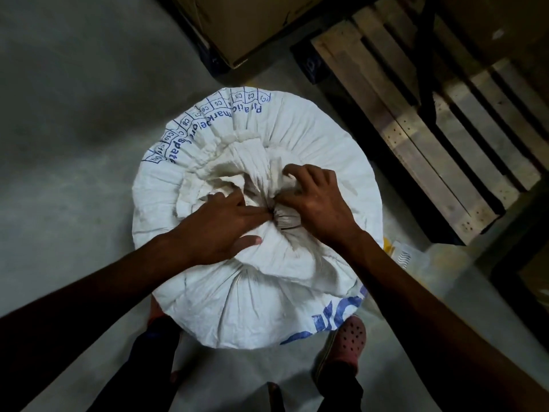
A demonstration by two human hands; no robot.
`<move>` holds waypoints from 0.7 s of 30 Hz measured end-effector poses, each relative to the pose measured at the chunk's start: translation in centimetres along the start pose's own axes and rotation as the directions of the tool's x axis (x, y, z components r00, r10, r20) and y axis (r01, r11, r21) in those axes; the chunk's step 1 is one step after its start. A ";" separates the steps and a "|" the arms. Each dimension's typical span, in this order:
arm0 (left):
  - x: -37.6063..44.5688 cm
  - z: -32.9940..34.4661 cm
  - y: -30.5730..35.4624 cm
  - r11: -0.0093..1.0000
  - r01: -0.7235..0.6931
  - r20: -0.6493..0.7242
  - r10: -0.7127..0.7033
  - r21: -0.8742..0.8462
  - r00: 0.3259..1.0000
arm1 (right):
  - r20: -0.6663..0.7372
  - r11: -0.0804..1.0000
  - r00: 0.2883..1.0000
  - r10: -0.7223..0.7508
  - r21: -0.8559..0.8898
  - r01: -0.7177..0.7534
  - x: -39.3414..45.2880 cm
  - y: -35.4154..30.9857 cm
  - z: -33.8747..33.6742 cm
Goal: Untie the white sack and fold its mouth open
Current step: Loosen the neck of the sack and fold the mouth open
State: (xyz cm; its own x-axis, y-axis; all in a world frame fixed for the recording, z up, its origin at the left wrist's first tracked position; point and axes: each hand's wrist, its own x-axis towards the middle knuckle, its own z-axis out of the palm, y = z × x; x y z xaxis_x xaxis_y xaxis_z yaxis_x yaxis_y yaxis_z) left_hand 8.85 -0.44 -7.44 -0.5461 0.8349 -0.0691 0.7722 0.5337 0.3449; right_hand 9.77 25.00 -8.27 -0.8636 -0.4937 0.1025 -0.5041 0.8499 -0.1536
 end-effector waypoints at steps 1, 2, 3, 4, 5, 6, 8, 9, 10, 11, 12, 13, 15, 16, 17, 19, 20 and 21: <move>-0.2 0.1 -0.5 1.000 0.005 0.014 -0.006 0.006 1.000 | 0.067 1.000 0.998 -0.021 -0.005 0.022 0.0 0.3 -0.1; -0.3 0.2 -1.0 1.000 -0.004 0.022 0.004 0.016 1.000 | 0.136 0.999 0.990 -0.044 -0.003 0.045 0.0 0.6 -0.1; -0.3 0.3 -1.4 0.999 -0.020 0.030 0.019 0.026 0.999 | 0.207 0.998 0.976 -0.061 0.004 0.062 -0.1 1.0 -0.3; -0.3 0.2 -1.8 0.999 -0.032 0.033 0.031 0.024 0.999 | 0.282 0.997 0.957 -0.072 0.014 0.071 -0.2 1.5 -0.5; -0.2 0.1 -2.1 0.999 -0.039 0.027 0.038 0.024 0.999 | 0.355 0.997 0.932 -0.078 0.022 0.075 -0.2 1.9 -0.8; -0.1 -0.2 -2.4 0.999 -0.042 0.013 0.042 0.026 0.999 | 0.410 0.997 0.908 -0.081 0.028 0.076 -0.2 2.4 -1.1; 0.0 -0.9 -2.7 0.998 -0.048 -0.001 0.048 0.038 0.999 | 0.451 0.993 0.885 -0.113 0.025 0.115 0.0 2.9 -1.5; 0.0 -1.2 -2.7 0.997 -0.061 0.003 0.061 0.040 0.998 | 0.436 0.988 0.889 -0.139 0.004 0.153 0.0 3.0 -1.6; -0.1 -1.7 -2.7 0.996 -0.083 0.013 0.082 0.034 0.997 | 0.399 0.982 0.902 -0.163 -0.025 0.188 0.1 3.0 -1.5; -0.2 -2.1 -2.6 0.993 -0.115 0.024 0.114 0.024 0.993 | 0.352 0.975 0.917 -0.188 -0.046 0.218 0.1 3.1 -1.5; -0.3 -2.5 -2.5 0.988 -0.153 0.034 0.152 0.011 0.988 | 0.305 0.968 0.927 -0.217 -0.056 0.246 0.1 3.1 -1.6; -0.4 -2.9 -2.4 0.981 -0.192 0.043 0.192 0.002 0.980 | 0.274 0.960 0.929 -0.249 -0.054 0.274 0.1 3.3 -1.8; -0.5 -3.6 -2.5 0.969 -0.248 0.061 0.247 -0.002 0.967 | 0.247 0.941 0.915 -0.319 -0.032 0.336 0.0 3.9 -2.7; -0.5 -4.0 -2.7 0.967 -0.256 0.068 0.256 -0.005 0.964 | 0.256 0.926 0.899 -0.356 -0.029 0.376 -0.1 4.3 -3.1; -0.5 -4.4 -2.9 0.967 -0.255 0.068 0.255 -0.010 0.965 | 0.266 0.908 0.879 -0.395 -0.030 0.417 -0.2 4.7 -3.7; -0.2 -5.2 -3.4 0.974 -0.227 0.063 0.226 -0.002 0.972 | 0.278 0.870 0.840 -0.466 -0.032 0.493 -0.2 5.3 -4.5; 0.0 -5.5 -3.5 0.980 -0.199 0.073 0.198 0.012 0.978 | 0.282 0.852 0.823 -0.493 -0.032 0.522 -0.3 5.5 -4.8; 0.2 -5.6 -3.6 0.986 -0.164 0.090 0.161 0.030 0.983 | 0.289 0.837 0.806 -0.517 -0.028 0.546 -0.3 5.7 -4.9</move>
State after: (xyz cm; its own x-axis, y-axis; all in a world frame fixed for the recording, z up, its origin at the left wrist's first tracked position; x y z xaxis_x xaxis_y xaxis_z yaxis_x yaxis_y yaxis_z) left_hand 4.13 -2.93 -3.45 -0.3836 0.9184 -0.0964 0.8605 0.3934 0.3236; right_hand 7.19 30.89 -4.35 -0.4390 -0.8902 -0.1219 -0.8935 0.4468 -0.0453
